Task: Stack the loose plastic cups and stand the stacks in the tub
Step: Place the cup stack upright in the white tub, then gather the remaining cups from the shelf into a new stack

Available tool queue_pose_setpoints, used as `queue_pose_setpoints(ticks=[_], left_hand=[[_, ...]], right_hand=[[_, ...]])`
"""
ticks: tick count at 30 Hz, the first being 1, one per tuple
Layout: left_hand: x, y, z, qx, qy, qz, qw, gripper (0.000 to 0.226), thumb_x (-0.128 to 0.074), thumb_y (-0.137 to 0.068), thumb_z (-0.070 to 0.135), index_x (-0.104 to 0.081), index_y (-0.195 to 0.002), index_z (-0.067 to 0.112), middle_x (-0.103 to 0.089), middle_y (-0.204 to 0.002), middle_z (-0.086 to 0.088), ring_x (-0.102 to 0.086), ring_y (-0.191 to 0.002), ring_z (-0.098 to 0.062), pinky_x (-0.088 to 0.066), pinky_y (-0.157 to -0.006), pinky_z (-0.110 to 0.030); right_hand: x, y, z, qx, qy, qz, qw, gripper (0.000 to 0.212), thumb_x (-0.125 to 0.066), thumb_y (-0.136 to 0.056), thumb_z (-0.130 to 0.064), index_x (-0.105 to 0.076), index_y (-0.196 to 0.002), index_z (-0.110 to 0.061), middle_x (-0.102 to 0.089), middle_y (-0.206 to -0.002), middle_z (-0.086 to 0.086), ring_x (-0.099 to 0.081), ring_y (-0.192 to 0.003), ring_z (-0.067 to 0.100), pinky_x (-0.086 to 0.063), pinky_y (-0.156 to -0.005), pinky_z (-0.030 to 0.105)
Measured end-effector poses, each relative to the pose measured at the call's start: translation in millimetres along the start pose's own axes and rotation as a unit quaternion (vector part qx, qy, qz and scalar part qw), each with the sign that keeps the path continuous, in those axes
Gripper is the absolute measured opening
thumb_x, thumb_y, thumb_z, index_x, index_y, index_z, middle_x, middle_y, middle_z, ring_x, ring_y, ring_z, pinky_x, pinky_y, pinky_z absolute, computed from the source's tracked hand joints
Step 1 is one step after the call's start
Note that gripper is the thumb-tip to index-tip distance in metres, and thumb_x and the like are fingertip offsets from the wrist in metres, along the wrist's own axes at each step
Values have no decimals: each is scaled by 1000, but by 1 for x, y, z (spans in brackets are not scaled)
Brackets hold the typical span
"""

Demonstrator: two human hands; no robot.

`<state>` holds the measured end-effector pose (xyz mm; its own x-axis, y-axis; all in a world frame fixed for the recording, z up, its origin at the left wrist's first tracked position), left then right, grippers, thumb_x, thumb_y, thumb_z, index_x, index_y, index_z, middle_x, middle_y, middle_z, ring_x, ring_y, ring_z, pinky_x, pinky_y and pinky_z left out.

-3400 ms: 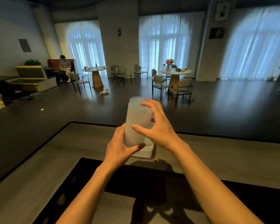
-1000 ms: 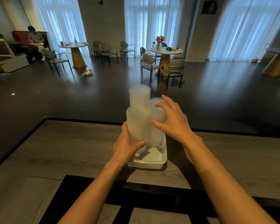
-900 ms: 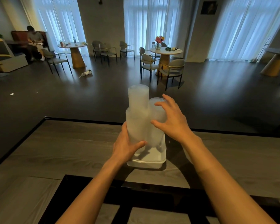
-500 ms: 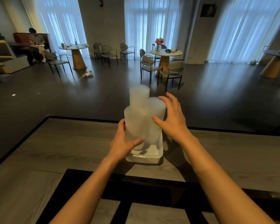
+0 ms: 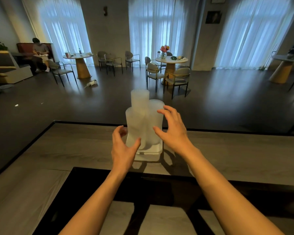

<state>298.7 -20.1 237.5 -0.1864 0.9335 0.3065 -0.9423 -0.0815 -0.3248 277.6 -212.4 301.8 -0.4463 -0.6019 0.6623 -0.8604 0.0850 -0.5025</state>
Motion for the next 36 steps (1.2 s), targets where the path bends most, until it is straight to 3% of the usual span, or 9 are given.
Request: queue_pose_setpoints(ticks=[3,9,12,15,19,25,28,33,36], left_hand=[[-5,23,5,-8,26,-32,999,68,-83,-80,36,-43,-135,32,-57,-126,10,-59,-111,-4,-55,-92,-36],[-18,57,4,22,76,-104,991,67,-80,-84,43,-42,-138,35,-56,-131,8,-61,-115,-8,-60,-91,-43],[-28,74,10,35,102,-136,985,59,-77,-88,32,-45,-138,29,-58,-128,3,-63,-114,-13,-62,-85,-43],[-41,96,12,38,90,-154,983,52,-74,-91,30,-48,-136,26,-63,-119,5,-66,-106,-8,-59,-88,-31],[-70,142,4,67,76,-204,974,38,-73,-93,22,-55,-127,20,-68,-104,2,-64,-87,2,-49,-79,-16],[-134,206,-9,112,49,-294,948,28,-72,-93,21,-60,-118,22,-69,-95,-3,-70,-93,-24,-56,-88,-40],[-162,229,-15,129,40,-312,940,28,-71,-94,20,-59,-119,18,-69,-99,-10,-69,-97,-29,-55,-90,-44],[-216,257,-27,164,16,-331,929,29,-70,-94,21,-58,-120,15,-69,-103,-9,-69,-97,-22,-54,-81,-30],[-250,266,-37,176,-8,-331,927,31,-71,-94,21,-57,-121,16,-68,-101,2,-68,-98,-13,-53,-77,-18]], right_hand=[[4,18,1,-15,-49,-11,999,48,-67,-90,-33,-49,-134,-30,-41,-142,-11,-40,-131,9,-42,-107,40],[10,58,9,-69,-123,-31,989,46,-68,-90,-32,-51,-133,-31,-51,-133,-12,-50,-122,3,-47,-103,38],[18,81,20,-87,-149,-18,985,44,-69,-90,-28,-54,-132,-26,-57,-130,-9,-54,-115,0,-47,-96,24],[29,110,31,-118,-195,-13,974,42,-69,-91,-18,-55,-131,-20,-60,-126,-4,-58,-108,1,-46,-87,6],[41,163,60,-169,-227,-29,959,39,-68,-92,-17,-56,-128,-25,-63,-117,-9,-63,-100,4,-53,-89,21],[59,235,125,-268,-236,-8,934,34,-68,-91,-12,-59,-124,-20,-66,-106,-4,-64,-87,2,-51,-76,19],[61,264,159,-306,-233,-7,923,33,-69,-91,-11,-60,-122,-18,-67,-105,0,-63,-82,1,-49,-73,18],[63,305,219,-358,-227,-1,905,32,-69,-91,-14,-58,-114,-32,-66,-103,-4,-64,-86,4,-53,-78,25],[63,323,252,-391,-199,-13,899,31,-67,-93,-20,-57,-119,-32,-63,-115,-7,-64,-96,3,-57,-86,33]])
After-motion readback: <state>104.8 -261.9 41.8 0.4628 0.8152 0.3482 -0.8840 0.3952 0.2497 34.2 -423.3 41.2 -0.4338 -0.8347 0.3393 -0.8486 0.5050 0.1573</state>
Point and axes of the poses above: each hand's wrist, its own y-axis away from the middle knuckle, its own x-axis out of the back of the hand, z = x × y, the point moved 2 cm from there along -y, towards the middle knuckle
